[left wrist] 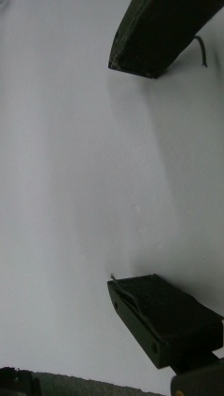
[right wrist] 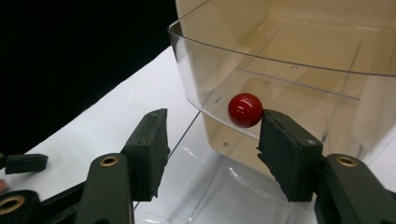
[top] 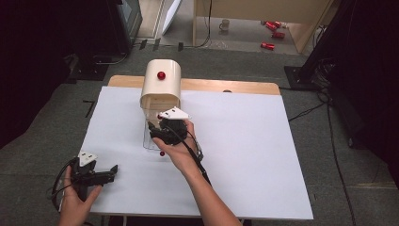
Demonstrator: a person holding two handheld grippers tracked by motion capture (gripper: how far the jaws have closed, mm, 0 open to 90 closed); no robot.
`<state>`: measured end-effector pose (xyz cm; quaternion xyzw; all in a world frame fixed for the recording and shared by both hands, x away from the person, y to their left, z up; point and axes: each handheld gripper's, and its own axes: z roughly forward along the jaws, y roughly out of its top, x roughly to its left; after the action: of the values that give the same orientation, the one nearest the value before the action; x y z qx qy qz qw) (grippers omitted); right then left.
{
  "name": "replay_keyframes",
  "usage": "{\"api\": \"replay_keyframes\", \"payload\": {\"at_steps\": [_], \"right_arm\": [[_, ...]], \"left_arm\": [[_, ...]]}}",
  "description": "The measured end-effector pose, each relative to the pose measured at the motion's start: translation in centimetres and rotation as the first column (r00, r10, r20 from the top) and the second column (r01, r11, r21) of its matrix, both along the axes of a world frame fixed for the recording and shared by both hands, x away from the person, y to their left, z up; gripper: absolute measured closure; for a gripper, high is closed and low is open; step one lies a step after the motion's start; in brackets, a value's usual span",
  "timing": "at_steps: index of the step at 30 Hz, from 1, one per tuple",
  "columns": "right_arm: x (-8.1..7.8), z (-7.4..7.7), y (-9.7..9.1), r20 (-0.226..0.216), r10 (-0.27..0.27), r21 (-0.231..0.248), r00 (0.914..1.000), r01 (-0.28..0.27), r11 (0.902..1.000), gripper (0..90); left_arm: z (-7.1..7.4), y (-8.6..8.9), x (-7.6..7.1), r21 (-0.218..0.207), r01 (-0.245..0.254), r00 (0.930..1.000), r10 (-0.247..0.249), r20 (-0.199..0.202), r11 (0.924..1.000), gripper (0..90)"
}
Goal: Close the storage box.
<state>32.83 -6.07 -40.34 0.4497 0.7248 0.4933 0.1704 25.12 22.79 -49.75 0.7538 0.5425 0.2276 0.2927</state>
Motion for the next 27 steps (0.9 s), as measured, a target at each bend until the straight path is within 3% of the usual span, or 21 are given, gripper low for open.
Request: {"api": "replay_keyframes", "payload": {"at_steps": [15, 22, 25, 27], "right_arm": [[1.3, -0.4, 0.1, -0.006, -0.023, 0.008, 0.9997, 0.023, 0.9997, 49.0], [0.8, -0.2, -0.2, -0.011, -0.013, 0.019, 0.9999, 0.013, 0.9997, 44.9], [0.1, -0.1, -0.5, 0.001, 0.026, 0.037, 0.9997, -0.026, 0.9990, 40.1], [-0.6, -0.1, -0.8, 0.007, 0.054, 0.035, 0.9985, -0.055, 0.9979, 31.3]], "left_arm": [[0.0, 0.0, 0.0, -0.001, -0.001, 1.0000, 0.001, 0.000, 1.0000, 0.0], [0.0, 0.0, 0.0, 0.000, -0.001, 1.0000, 0.001, 0.001, 1.0000, 0.0], [0.0, 0.0, 0.0, 0.000, 0.000, 1.0000, 0.000, 0.000, 1.0000, 0.0], [0.0, 0.0, 0.0, 0.000, 0.000, 1.0000, 0.000, 0.001, 1.0000, 0.0]]}}
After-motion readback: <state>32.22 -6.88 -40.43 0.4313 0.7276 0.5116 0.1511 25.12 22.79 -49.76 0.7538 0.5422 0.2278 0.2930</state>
